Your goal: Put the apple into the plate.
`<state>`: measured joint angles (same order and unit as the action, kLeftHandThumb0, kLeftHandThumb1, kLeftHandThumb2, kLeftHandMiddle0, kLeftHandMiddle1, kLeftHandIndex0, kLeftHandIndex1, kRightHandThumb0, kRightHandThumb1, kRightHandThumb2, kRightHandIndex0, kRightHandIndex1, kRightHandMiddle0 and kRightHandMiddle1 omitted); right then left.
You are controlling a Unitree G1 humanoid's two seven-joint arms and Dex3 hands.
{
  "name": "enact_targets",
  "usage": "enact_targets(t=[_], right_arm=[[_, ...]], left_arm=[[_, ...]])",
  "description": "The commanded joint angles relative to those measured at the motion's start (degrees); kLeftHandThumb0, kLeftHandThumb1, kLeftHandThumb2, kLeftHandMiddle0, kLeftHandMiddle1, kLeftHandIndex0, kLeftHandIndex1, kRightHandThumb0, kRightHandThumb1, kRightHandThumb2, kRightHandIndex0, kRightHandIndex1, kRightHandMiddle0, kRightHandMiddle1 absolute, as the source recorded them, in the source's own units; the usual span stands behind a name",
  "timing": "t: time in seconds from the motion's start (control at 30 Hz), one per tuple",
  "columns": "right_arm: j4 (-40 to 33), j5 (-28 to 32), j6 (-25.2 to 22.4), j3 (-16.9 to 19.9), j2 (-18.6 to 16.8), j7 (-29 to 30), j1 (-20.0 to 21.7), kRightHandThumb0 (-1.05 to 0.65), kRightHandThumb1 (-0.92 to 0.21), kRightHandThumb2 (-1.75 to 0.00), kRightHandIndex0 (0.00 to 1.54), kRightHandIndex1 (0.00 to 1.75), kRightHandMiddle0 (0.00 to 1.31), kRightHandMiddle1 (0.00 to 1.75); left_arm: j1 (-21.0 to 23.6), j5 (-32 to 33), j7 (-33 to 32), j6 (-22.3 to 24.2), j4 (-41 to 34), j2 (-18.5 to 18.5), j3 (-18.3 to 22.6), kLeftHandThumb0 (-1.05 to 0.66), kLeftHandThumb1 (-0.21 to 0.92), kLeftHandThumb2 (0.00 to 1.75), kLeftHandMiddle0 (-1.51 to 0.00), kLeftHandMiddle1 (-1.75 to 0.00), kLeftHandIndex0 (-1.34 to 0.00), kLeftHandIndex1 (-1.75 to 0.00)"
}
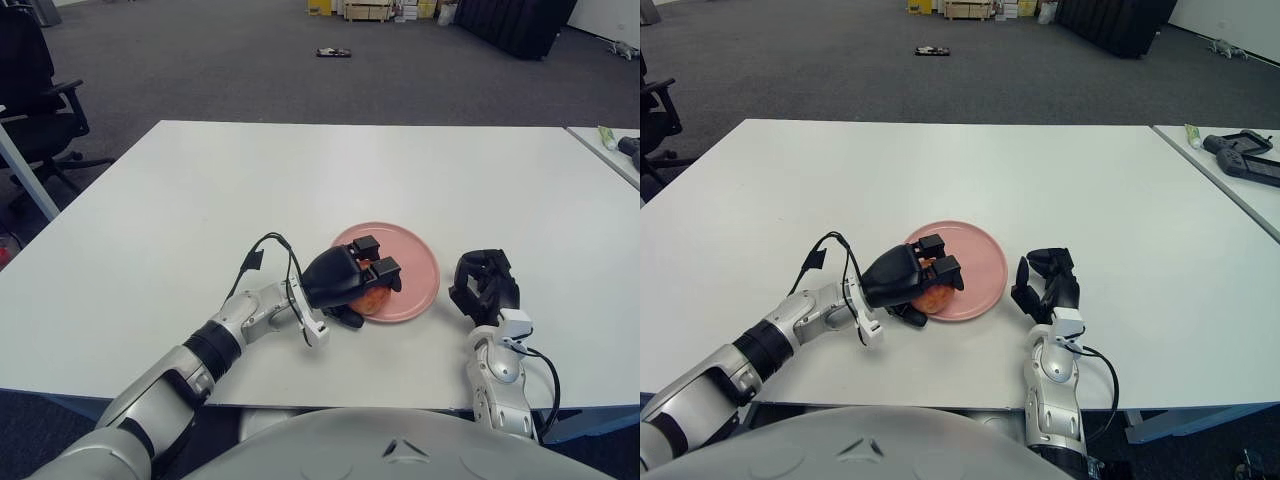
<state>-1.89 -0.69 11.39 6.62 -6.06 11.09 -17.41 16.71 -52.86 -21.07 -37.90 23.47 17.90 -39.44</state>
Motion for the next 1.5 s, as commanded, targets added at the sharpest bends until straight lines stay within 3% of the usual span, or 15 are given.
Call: enact_targets(t=[0.0, 0.03, 0.07, 0.1, 0.17, 0.2, 0.3, 0.47, 0.57, 0.87, 1.47], right_arm=[[-0.97, 0.13, 0.11, -0.06, -0.19, 0.01, 0.08, -0.39, -0.66, -0.89, 0.54, 1.30, 0.35, 1.75], [-1.09, 0.13, -0.10, -0.06, -0.22, 0.03, 0.07, -0.39, -0.66, -0.89, 0.54, 1.30, 0.35, 1.75], [-1.16, 0.14, -0.24, -0.07, -0.23, 0.04, 0.06, -0.39, -0.66, -0.89, 0.54, 1.30, 0.35, 1.75], [-1.24, 0.18, -0.37, -0.08, -0.20, -0.03, 0.05, -0.39, -0.66, -0.89, 0.54, 1.30, 0.35, 1.75], [-1.34, 0.23, -0.55, -0.09, -0.14, -0.15, 0.04, -0.39, -0.66, -0.89, 0.54, 1.30, 0.35, 1.75], [-1.38, 0.24, -0.63, -0.10, -0.11, -0.19, 0.05, -0.38, -0.66, -0.89, 0.54, 1.30, 0.35, 1.75], [-1.44, 0.23, -0.76, -0.10, -0.06, -0.25, 0.05, -0.38, -0.66, -0.88, 0.54, 1.30, 0.35, 1.75], [-1.52, 0.32, -0.82, -0.07, -0.11, -0.34, 0.07, -0.38, -0.67, -0.87, 0.53, 1.30, 0.34, 1.75], [-1.64, 0.38, -0.94, -0.07, -0.16, -0.39, 0.06, -0.38, -0.67, -0.87, 0.53, 1.30, 0.34, 1.75], [-1.64, 0.19, -1.18, -0.03, 0.20, -0.59, 0.12, -0.38, -0.67, -0.87, 0.53, 1.31, 0.34, 1.75], [-1.45, 0.33, -0.06, -0.12, 0.04, -0.55, -0.21, -0.38, -0.66, -0.88, 0.53, 1.30, 0.35, 1.75]], left_arm=[[-1.37, -0.68, 3.24, 2.11, 2.24, 0.98, -0.67, -0.39, 0.37, 1.17, -0.22, -1.33, -0.14, -1.44], [-1.20, -0.80, 3.35, 2.22, 2.09, 1.15, -0.69, -0.47, 0.38, 1.13, -0.14, -1.17, -0.09, -1.35], [-1.08, -0.87, 3.44, 2.33, 1.96, 1.27, -0.71, -0.56, 0.41, 1.07, -0.09, -0.86, -0.06, -1.18], [-0.94, -0.99, 3.41, 2.47, 1.68, 1.46, -0.62, -0.59, 0.43, 1.05, -0.07, -0.75, -0.05, -1.12], [-0.91, -1.06, 3.32, 2.75, 1.24, 1.65, -0.49, -0.70, 0.50, 0.94, -0.03, -0.31, -0.02, -0.82], [-0.96, -1.04, 3.28, 2.89, 1.07, 1.69, -0.45, -0.74, 0.53, 0.89, -0.02, -0.20, -0.01, -0.69], [-1.27, -0.34, 3.51, 3.25, 0.60, 1.72, -0.09, -0.80, 0.56, 0.82, -0.01, -0.08, 0.00, -0.46], [-2.07, 0.74, 3.79, 4.09, 0.06, 1.47, 0.60, -0.91, 0.64, 0.68, 0.00, -0.01, 0.00, -0.11], [-2.67, 1.33, 4.17, 4.85, -0.45, 1.35, 1.20, -0.97, 0.72, 0.58, 0.00, 0.00, 0.00, -0.03], [-4.12, 2.88, 7.02, 7.34, -3.39, 1.90, 2.44, -1.05, 0.90, 0.33, 0.00, 0.00, 0.00, 0.00], [-6.67, 5.19, 8.75, 10.18, -6.18, 1.87, 5.21, -1.05, 0.91, 0.31, 0.00, 0.00, 0.00, 0.00]])
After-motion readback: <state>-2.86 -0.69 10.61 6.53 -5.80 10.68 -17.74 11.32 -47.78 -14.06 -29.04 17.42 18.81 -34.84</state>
